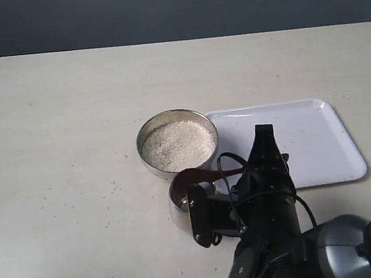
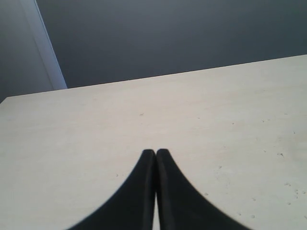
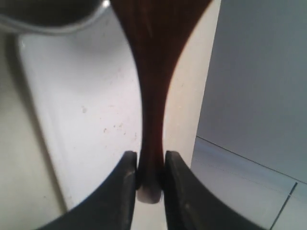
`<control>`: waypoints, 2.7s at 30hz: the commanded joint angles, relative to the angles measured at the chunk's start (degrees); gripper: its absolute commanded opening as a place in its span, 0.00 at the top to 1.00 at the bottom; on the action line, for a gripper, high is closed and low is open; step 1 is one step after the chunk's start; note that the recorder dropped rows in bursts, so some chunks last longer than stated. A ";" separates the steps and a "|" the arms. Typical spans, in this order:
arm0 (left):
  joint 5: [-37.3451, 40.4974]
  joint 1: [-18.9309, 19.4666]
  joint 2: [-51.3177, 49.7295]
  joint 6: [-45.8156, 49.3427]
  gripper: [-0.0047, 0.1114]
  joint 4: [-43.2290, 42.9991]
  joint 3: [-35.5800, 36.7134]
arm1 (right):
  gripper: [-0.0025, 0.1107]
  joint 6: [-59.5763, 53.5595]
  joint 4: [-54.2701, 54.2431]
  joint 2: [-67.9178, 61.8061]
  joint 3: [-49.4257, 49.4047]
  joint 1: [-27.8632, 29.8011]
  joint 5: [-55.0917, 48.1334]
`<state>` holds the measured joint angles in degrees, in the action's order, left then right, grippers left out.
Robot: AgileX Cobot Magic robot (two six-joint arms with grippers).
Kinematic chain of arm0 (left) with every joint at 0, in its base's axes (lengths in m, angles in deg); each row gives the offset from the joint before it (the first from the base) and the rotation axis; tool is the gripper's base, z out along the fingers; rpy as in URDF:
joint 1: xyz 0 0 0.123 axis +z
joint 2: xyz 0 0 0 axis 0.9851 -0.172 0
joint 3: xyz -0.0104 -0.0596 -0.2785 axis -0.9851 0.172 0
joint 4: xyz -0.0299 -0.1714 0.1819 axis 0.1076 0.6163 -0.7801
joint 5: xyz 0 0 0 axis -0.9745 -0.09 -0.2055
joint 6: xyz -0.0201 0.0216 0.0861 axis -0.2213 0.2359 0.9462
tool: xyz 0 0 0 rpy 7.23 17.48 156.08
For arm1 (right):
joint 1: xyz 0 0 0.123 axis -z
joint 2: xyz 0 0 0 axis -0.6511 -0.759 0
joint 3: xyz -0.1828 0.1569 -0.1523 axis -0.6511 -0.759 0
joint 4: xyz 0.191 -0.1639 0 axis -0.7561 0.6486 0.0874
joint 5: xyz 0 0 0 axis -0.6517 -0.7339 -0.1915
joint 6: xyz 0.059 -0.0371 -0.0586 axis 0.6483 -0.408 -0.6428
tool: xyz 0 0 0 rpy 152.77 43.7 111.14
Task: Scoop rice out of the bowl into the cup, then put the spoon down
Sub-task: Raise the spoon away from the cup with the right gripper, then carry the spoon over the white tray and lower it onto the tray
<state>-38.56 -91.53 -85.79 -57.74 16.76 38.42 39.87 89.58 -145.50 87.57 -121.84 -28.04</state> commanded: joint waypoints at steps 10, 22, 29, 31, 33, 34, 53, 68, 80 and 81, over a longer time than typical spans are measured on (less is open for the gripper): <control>-0.08 -0.26 0.25 -0.37 0.96 -0.05 -0.23 | 0.99 -0.02 -1.11 0.49 1.30 -0.05 1.06; -0.08 -0.26 0.25 -0.37 0.96 -0.05 -0.23 | 0.98 1.10 -13.03 0.80 9.28 2.13 -1.64; -0.08 -0.26 0.25 -0.37 0.96 -0.05 -0.23 | 0.98 -8.36 -30.44 4.43 19.86 12.76 -1.91; -0.08 -0.26 0.25 -0.37 0.96 -0.05 -0.23 | 0.98 -14.95 -37.71 5.19 23.39 17.18 -2.64; -0.08 -0.26 0.25 -0.37 0.96 -0.05 -0.23 | 0.98 -21.50 -46.31 5.23 26.85 21.87 -5.72; -0.08 -0.26 0.25 -0.37 0.96 -0.05 -0.23 | 0.98 -25.27 -51.39 5.12 28.19 24.70 -6.12; -0.08 -0.26 0.25 -0.37 0.96 -0.05 -0.23 | 0.98 -27.70 -80.95 1.17 29.73 52.84 -3.04; -0.08 -0.26 0.25 -0.37 0.96 -0.05 -0.23 | 0.95 -26.51 -96.00 -10.27 29.73 60.60 8.83; -0.08 -0.26 0.25 -0.37 0.96 -0.05 -0.23 | 0.57 -27.04 -96.63 -10.84 29.84 62.46 7.46; -0.08 -0.26 0.25 -0.37 0.96 -0.05 -0.23 | 0.57 -27.15 -96.63 -10.69 30.11 62.46 7.18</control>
<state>-38.56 -91.53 -85.79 -57.74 16.76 38.42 13.22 -7.27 -156.24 117.20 -59.76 -20.19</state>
